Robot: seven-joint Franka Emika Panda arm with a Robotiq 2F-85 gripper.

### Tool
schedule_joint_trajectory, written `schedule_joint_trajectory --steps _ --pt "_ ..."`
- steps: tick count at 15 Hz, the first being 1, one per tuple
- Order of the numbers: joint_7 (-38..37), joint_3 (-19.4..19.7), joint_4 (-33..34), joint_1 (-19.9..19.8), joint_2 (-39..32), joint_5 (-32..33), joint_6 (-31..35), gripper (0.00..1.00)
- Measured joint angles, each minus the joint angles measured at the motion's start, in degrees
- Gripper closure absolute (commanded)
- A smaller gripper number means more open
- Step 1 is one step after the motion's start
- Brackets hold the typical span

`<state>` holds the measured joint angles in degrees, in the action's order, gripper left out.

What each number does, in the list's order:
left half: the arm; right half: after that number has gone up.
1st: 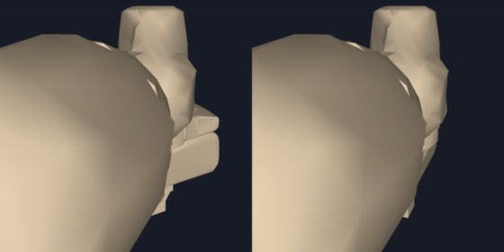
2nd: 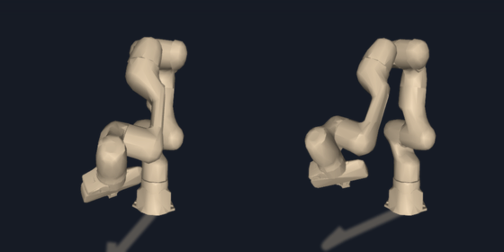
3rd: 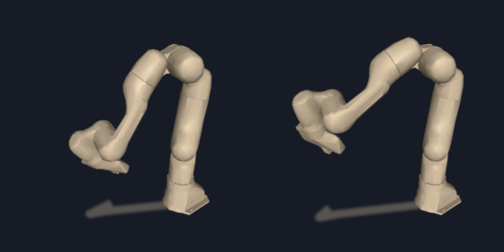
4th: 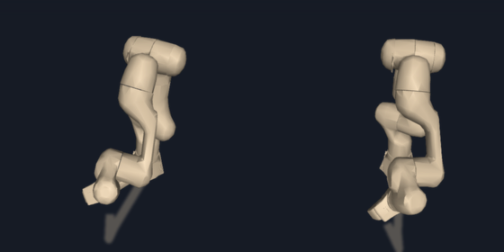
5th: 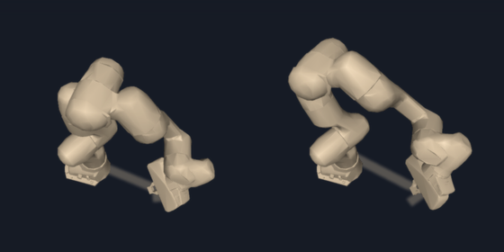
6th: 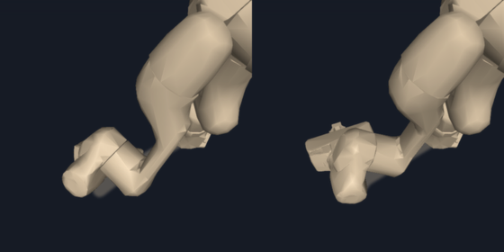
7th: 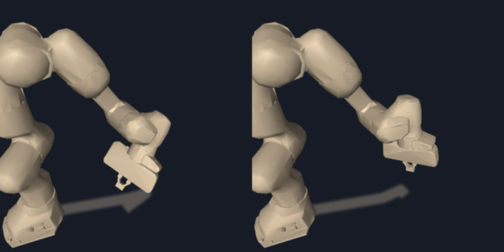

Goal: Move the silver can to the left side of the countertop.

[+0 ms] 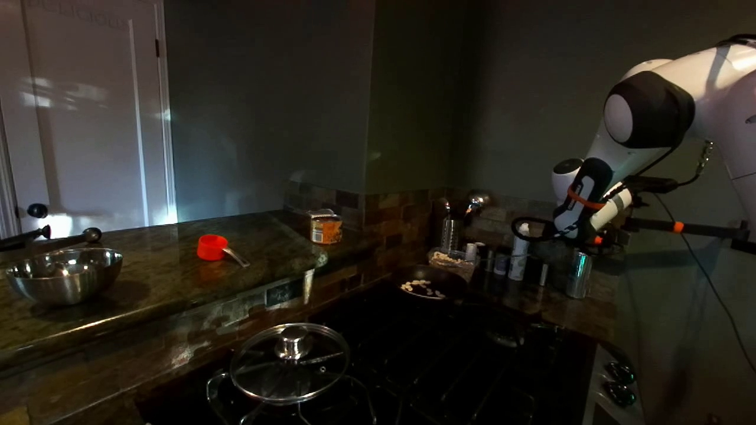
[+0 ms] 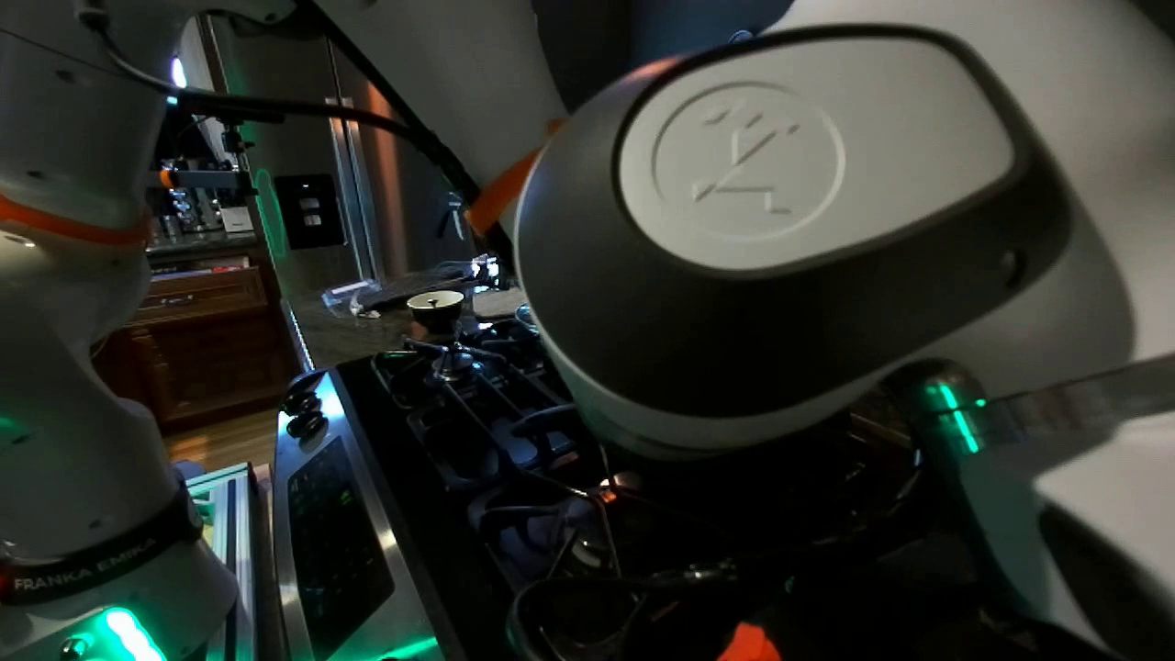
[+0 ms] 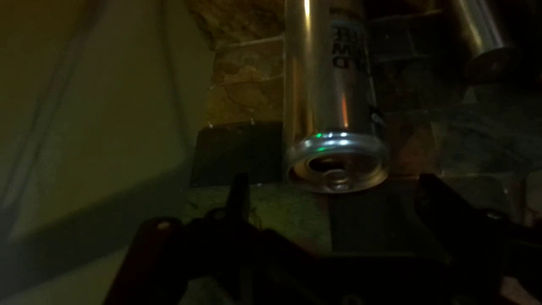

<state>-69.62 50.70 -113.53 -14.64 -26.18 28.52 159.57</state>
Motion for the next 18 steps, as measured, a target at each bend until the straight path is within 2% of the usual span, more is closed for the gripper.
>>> schedule_joint_trajectory --steps 4,9,15,18 --pt "1.6 3.4 -1.1 2.6 -0.2 -0.3 1.3 0.0" --pt "3.0 3.5 -1.3 4.2 -1.4 -1.9 1.3 0.0" --pt "5.9 3.3 -1.3 4.1 -2.2 -5.5 1.2 0.0" --pt "5.6 5.1 -0.4 5.5 -3.6 -5.7 1.9 0.0"
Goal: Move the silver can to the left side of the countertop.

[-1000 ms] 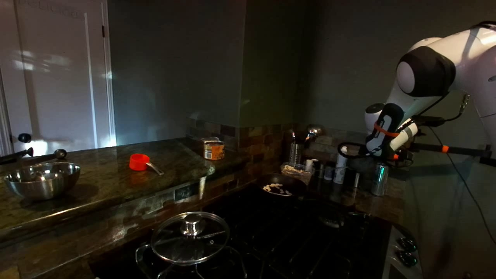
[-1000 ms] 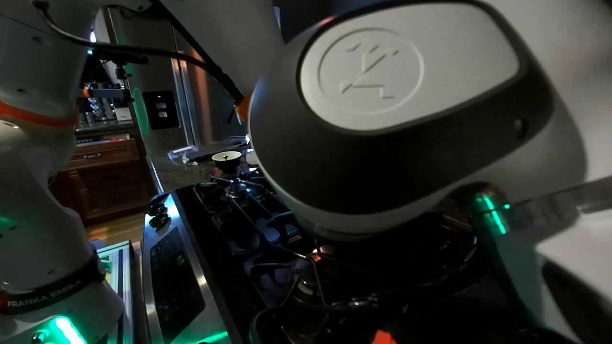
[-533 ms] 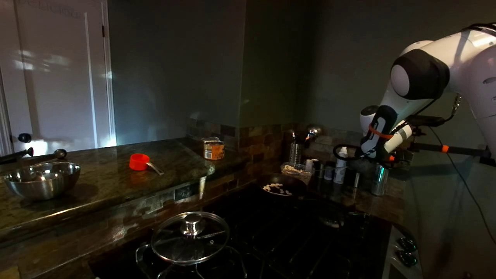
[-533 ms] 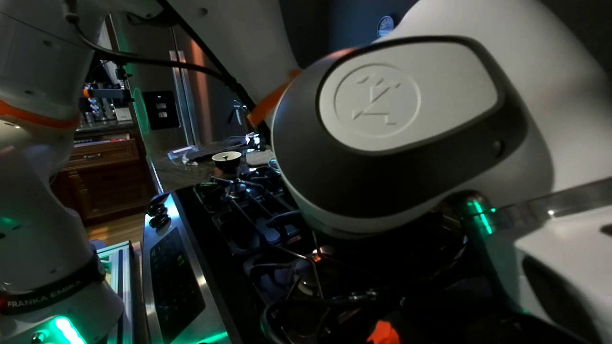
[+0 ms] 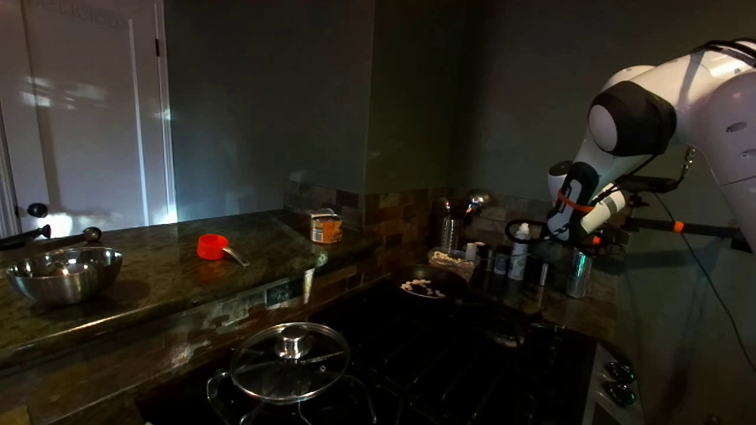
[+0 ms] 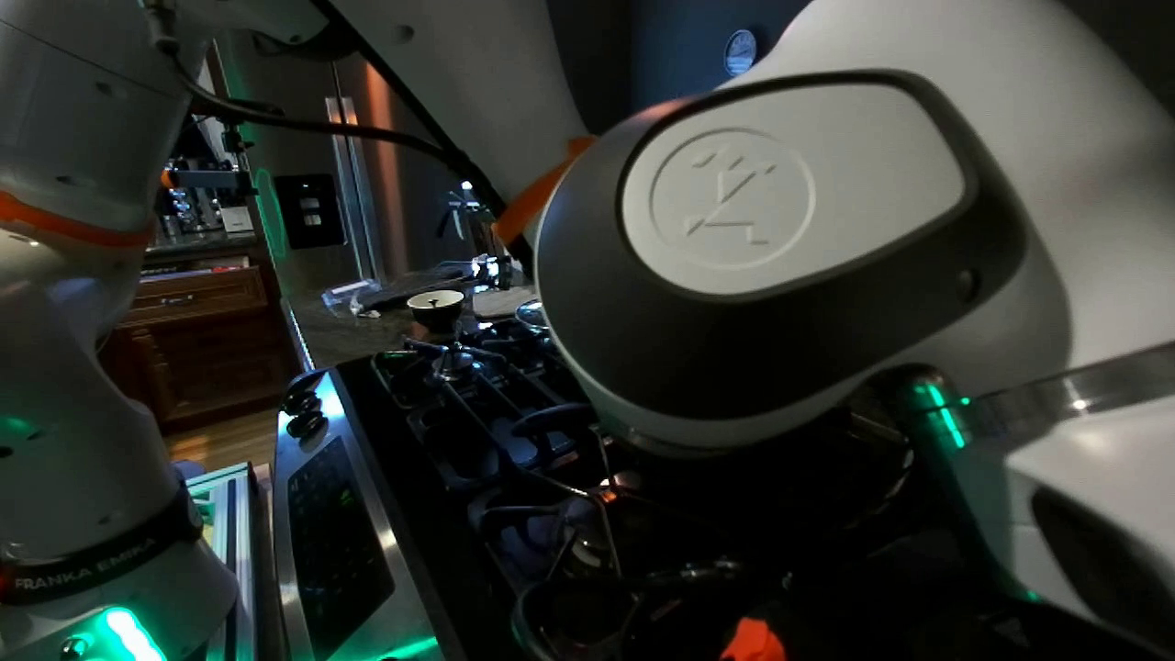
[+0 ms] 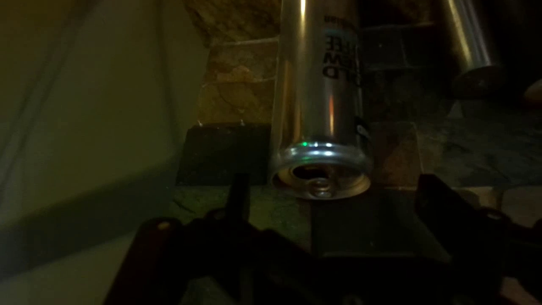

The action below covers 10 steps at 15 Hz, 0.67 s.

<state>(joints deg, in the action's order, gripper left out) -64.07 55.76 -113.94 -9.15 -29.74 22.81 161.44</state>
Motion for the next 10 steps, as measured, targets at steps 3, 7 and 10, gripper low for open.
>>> schedule_joint_trajectory --steps 3,7,10 --pt "-0.2 2.0 1.4 1.1 -3.5 -0.6 1.8 0.0" --pt "-0.1 3.5 2.7 1.8 -8.1 -3.1 3.3 0.0" --pt "-0.1 4.8 2.7 2.8 -10.3 -5.0 3.4 0.0"
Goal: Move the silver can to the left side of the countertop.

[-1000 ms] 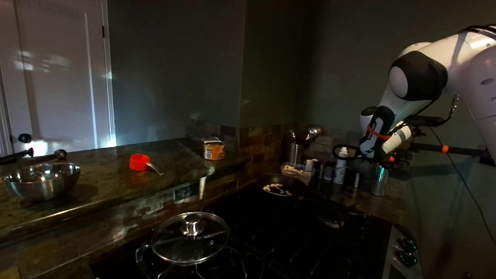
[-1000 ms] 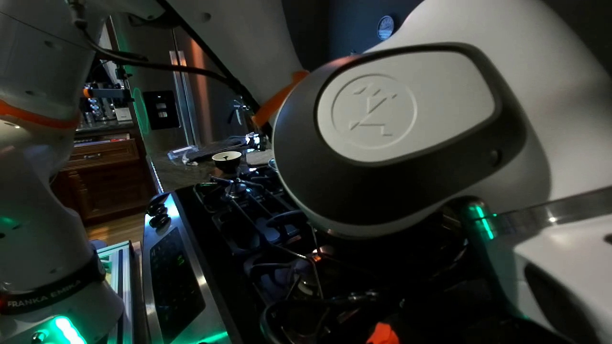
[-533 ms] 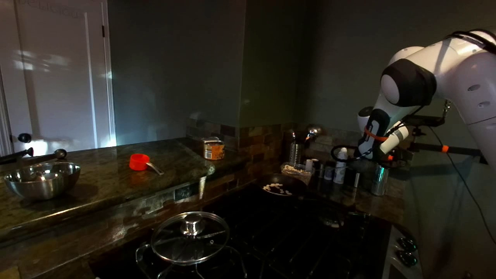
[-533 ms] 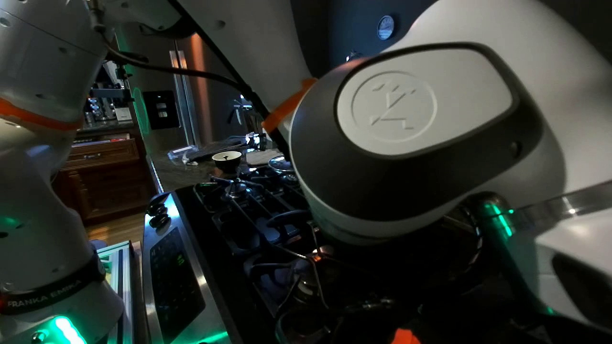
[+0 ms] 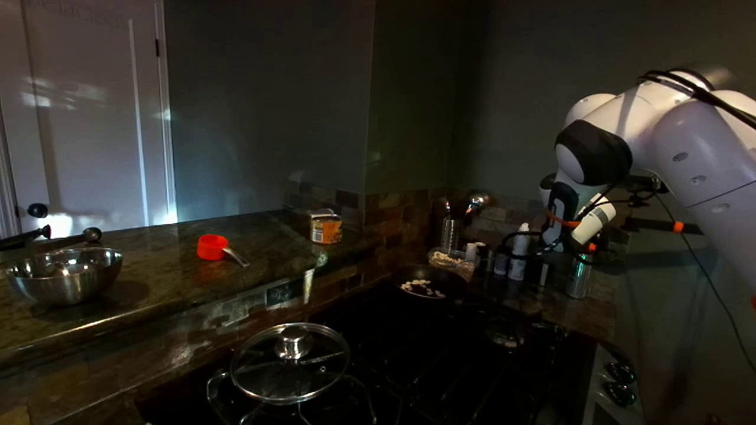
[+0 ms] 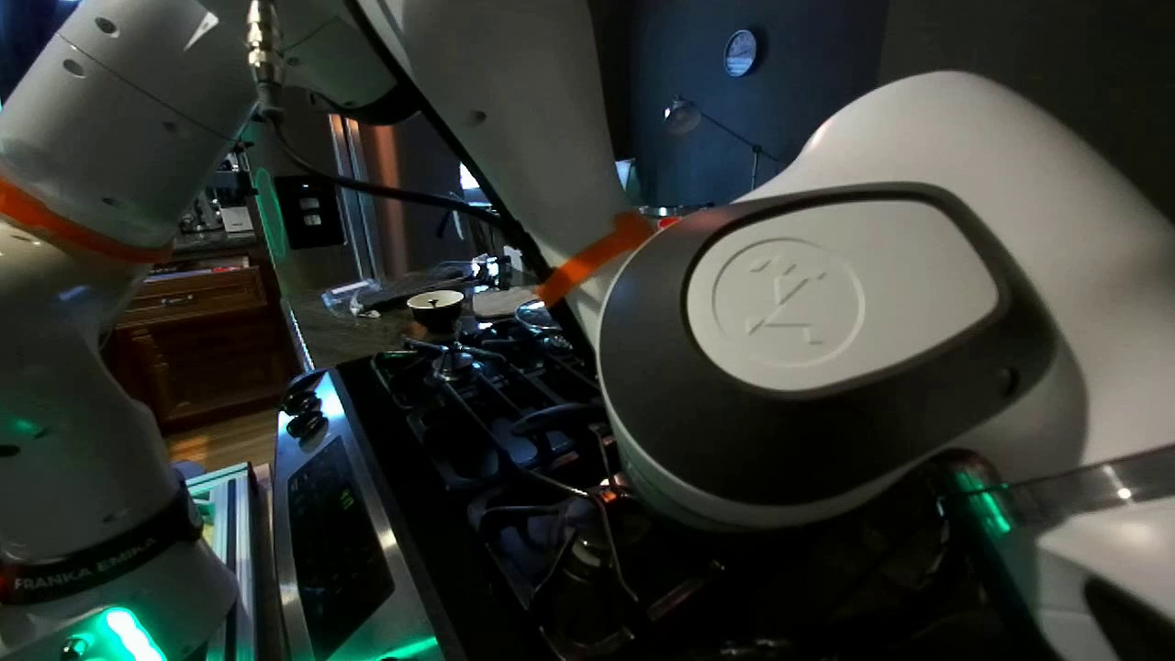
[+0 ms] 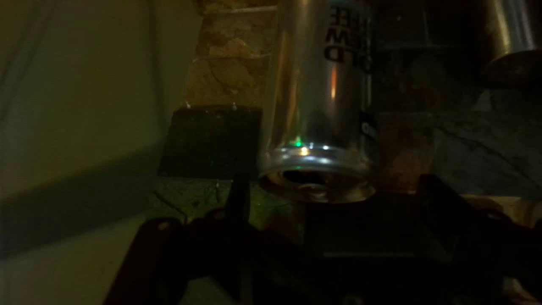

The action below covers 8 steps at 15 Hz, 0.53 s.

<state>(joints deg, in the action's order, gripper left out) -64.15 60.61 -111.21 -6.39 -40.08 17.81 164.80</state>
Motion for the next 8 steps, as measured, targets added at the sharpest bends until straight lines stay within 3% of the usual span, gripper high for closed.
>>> schedule_joint_trajectory --steps 6,7,8 --pt "0.5 1.4 -0.2 1.6 -2.9 -3.0 0.0 0.0" --pt "0.5 1.4 -0.2 1.6 -3.5 -3.5 0.0 0.04" --pt "0.5 1.4 -0.2 1.6 -4.1 -4.1 0.0 0.28"
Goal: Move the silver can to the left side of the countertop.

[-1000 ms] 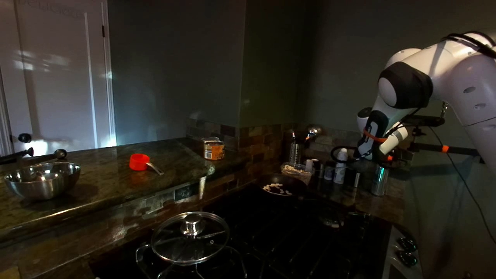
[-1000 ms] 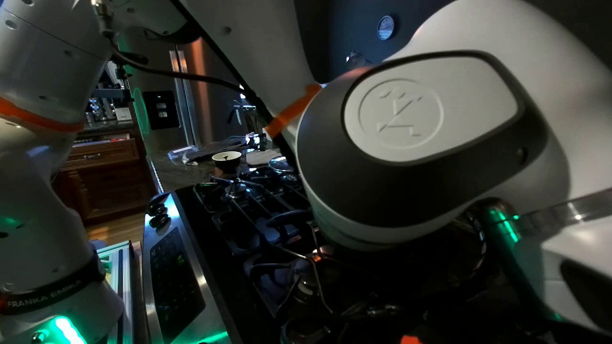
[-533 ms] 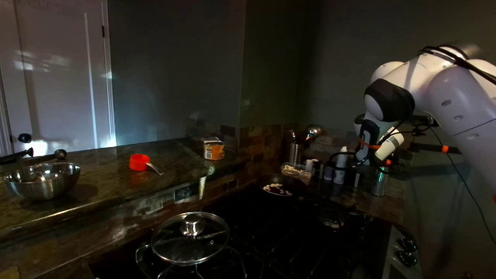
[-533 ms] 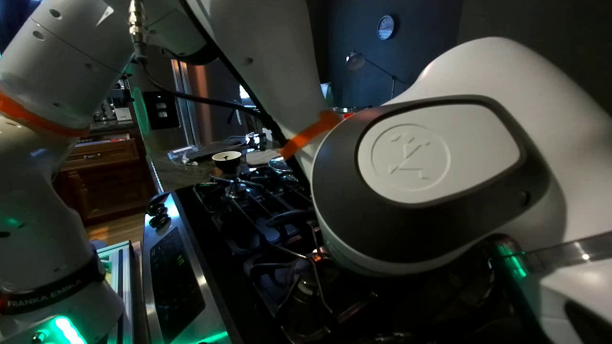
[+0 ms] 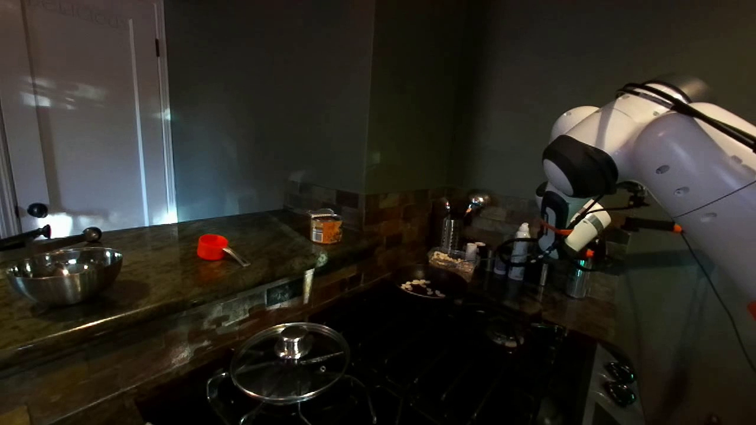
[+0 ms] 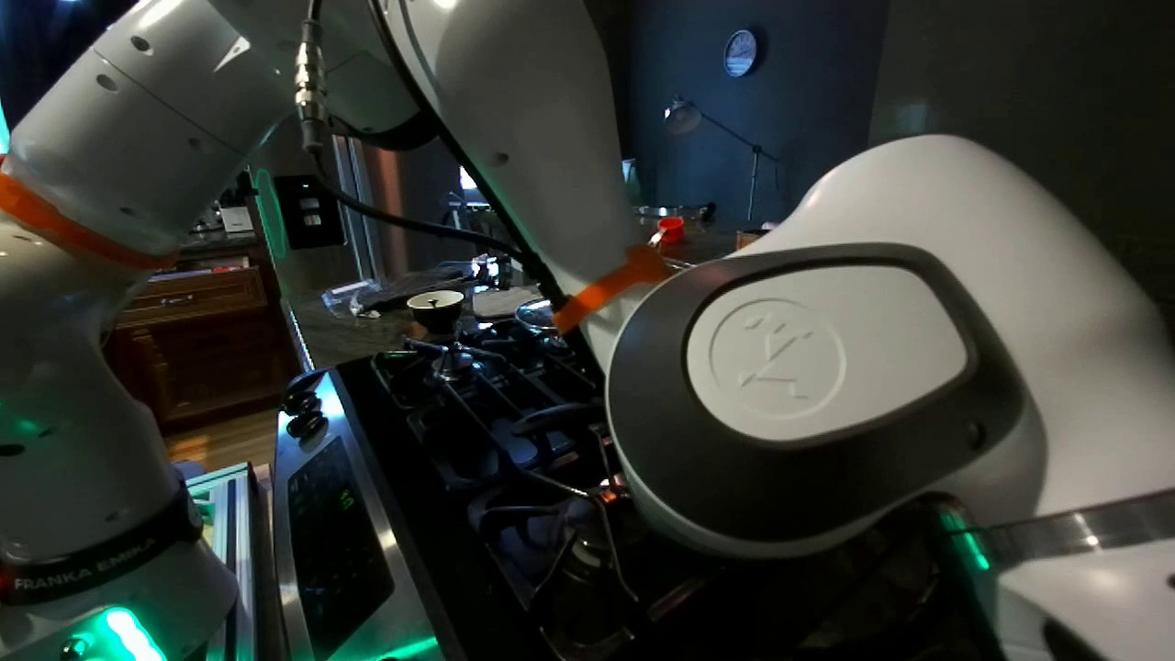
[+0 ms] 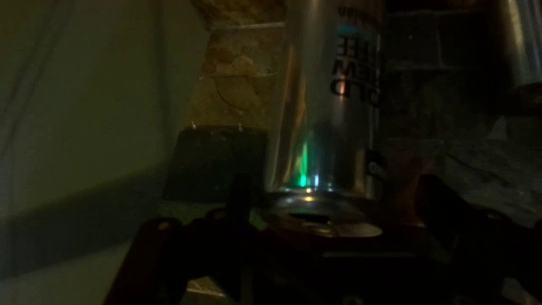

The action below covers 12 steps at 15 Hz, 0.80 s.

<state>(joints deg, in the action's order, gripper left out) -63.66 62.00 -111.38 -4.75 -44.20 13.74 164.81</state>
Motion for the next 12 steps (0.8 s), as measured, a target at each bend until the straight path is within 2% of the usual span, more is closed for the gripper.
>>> schedule_joint_trajectory --steps 1,2,5,6,10,12 --pt "0.0 0.0 0.0 0.0 -0.6 -0.6 0.0 0.29" --pt "0.0 0.0 0.0 0.1 -1.1 -1.2 0.0 0.34" --pt "0.0 0.0 0.0 0.5 -1.8 -2.9 0.5 0.58" --pt "0.0 0.1 0.0 0.8 -1.8 -3.5 0.7 0.64" --pt "0.2 2.1 -0.9 2.5 -1.9 -4.7 1.4 0.71" --pt "2.3 3.9 -2.6 4.3 -1.4 -4.7 2.0 0.72"
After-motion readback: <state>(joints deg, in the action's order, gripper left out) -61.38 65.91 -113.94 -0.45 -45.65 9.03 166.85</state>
